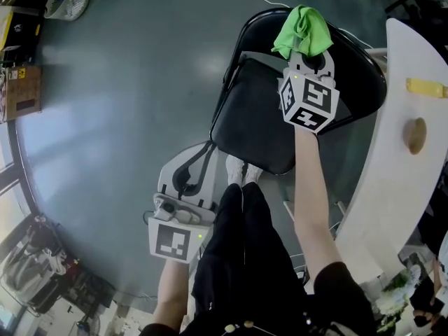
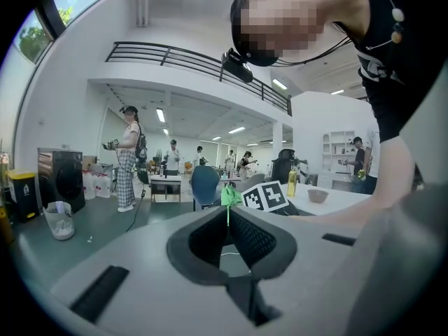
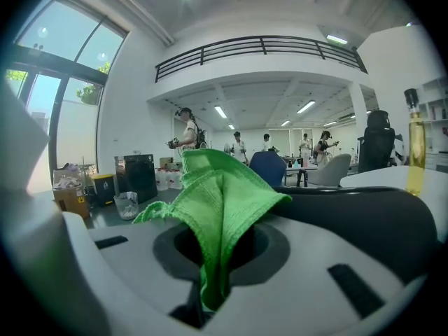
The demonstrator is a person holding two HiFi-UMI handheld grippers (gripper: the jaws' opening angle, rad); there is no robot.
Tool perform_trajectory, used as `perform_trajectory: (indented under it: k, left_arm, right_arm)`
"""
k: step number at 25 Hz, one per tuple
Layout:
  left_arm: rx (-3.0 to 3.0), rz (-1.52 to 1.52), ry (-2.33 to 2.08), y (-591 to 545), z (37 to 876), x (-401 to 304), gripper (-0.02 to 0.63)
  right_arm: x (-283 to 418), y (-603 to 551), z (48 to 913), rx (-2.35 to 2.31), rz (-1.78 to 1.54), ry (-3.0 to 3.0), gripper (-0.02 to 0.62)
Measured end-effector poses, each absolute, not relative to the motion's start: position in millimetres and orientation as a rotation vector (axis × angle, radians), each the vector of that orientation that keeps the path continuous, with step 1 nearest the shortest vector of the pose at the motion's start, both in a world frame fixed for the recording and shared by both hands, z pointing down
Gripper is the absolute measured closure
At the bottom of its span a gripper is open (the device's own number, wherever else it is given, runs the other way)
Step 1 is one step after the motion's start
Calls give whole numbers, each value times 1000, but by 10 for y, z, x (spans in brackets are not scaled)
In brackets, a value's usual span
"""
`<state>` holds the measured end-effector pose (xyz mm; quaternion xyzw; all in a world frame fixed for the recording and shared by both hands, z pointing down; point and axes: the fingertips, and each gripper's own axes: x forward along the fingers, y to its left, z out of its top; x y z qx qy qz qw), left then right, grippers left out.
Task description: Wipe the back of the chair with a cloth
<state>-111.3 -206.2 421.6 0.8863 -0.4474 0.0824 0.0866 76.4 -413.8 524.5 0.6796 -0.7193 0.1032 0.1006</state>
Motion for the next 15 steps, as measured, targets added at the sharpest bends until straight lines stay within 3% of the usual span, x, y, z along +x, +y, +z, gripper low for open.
perform_trajectory:
  k: [15]
  left_arm:
    - [2706, 224, -1220, -2066, 4130, -706, 594]
  right_arm:
    - [1462, -3854, 5143, 2054, 216, -2002, 551]
